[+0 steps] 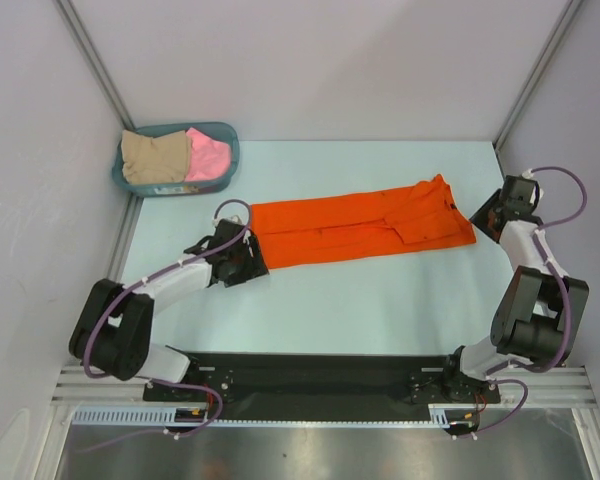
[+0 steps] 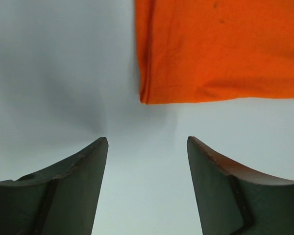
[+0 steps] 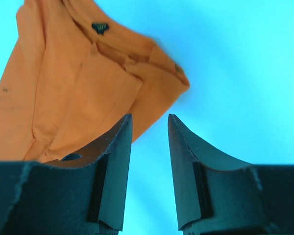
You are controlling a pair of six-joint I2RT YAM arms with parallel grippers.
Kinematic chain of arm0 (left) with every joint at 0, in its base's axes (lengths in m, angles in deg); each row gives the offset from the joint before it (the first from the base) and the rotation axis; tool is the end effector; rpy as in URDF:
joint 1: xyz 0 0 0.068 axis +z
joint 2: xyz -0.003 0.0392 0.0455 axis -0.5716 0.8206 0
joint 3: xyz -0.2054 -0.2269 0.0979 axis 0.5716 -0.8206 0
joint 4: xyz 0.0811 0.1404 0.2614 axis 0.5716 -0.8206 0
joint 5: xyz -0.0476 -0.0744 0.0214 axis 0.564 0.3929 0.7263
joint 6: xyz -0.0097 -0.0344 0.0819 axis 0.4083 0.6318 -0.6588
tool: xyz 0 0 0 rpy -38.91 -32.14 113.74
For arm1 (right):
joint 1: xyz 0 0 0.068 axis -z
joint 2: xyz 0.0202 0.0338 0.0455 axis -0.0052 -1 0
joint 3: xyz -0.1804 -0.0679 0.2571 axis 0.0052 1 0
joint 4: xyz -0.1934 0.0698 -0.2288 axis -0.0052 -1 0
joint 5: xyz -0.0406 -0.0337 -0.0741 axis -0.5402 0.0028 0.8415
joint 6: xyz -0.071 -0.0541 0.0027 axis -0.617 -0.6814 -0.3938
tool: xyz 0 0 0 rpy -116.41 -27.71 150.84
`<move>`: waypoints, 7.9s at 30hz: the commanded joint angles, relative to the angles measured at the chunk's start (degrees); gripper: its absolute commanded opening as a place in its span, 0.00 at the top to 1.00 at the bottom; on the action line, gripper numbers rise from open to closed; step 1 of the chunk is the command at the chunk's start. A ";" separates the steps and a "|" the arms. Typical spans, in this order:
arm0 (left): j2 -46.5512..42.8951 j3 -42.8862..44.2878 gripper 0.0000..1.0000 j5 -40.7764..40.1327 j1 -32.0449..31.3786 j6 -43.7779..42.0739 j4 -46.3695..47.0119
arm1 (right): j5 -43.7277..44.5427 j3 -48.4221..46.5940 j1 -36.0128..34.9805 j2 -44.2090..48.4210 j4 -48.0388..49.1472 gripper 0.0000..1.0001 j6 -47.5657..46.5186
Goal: Fold and stack the t-shirts
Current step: Fold the tshirt
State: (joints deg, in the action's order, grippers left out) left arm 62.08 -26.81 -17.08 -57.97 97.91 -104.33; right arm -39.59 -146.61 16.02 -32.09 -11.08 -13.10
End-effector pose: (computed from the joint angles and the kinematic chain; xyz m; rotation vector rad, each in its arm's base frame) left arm 0.2905 -0.1231 0.1529 -0.3374 2.5868 -0.3862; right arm 0.3857 -0.1182 0.2393 0.8108 2.1892 -0.0173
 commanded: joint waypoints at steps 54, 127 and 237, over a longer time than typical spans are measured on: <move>14.40 2.12 0.99 7.01 -31.01 20.71 10.74 | -19.87 -21.82 3.99 -41.40 25.37 0.78 17.38; -0.97 -12.19 1.00 5.79 -23.38 15.35 15.30 | -27.35 -69.03 -10.34 -69.18 14.73 0.87 14.83; -6.86 -13.51 1.00 21.96 -26.81 13.68 23.13 | -3.71 34.94 -43.91 58.97 -27.90 1.00 32.33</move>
State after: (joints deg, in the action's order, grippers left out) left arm 57.47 -41.96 4.67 -84.25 108.75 -81.99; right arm -46.32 -108.03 -27.61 27.36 -38.81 18.96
